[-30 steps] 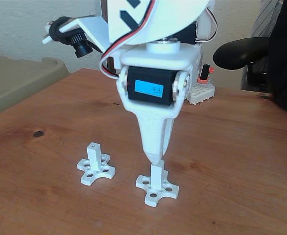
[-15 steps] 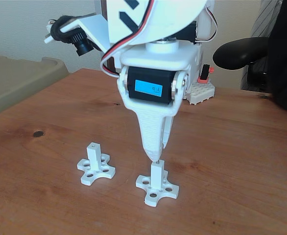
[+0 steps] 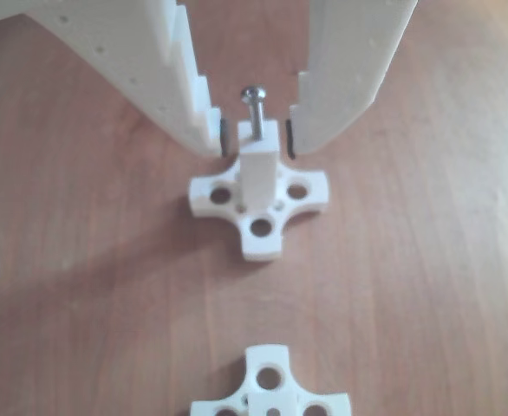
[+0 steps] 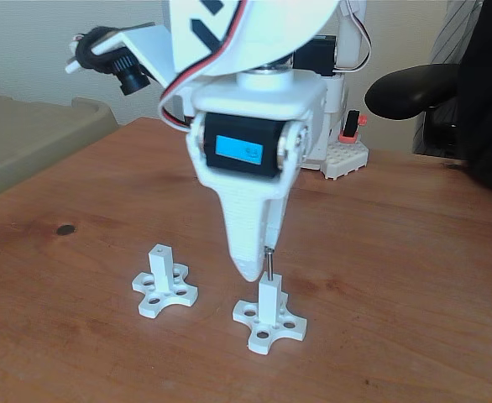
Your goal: Grab the screw and set it in the hole.
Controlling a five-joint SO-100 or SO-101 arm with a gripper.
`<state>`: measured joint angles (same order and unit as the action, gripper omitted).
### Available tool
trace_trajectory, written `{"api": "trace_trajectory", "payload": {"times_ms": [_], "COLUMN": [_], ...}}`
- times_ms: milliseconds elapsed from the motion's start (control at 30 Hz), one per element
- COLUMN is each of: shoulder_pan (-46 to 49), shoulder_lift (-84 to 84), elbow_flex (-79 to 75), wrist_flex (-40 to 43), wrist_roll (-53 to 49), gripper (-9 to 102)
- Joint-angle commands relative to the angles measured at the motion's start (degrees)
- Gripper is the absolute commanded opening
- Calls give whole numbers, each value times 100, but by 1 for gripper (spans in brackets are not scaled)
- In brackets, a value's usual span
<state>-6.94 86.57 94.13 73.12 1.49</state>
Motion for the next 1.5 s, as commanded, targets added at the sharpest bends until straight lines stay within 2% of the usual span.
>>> {"api": "trace_trajectory", "payload": {"times_ms": [0,233,367,800,933,1467], "shoulder_pan": [88,202,272,580,615,817], "shoulder_lift": [185,237,396,2399,3226,7356], "elbow_flex": [-580,-598,-527,439,1213,5854], "wrist_flex": [-26,-18,-53,211,193,-1116], "wrist_roll": [-88,-193,-387,-448,-492,-545], "gripper": [8,6,-4,-4,-4,-4]}}
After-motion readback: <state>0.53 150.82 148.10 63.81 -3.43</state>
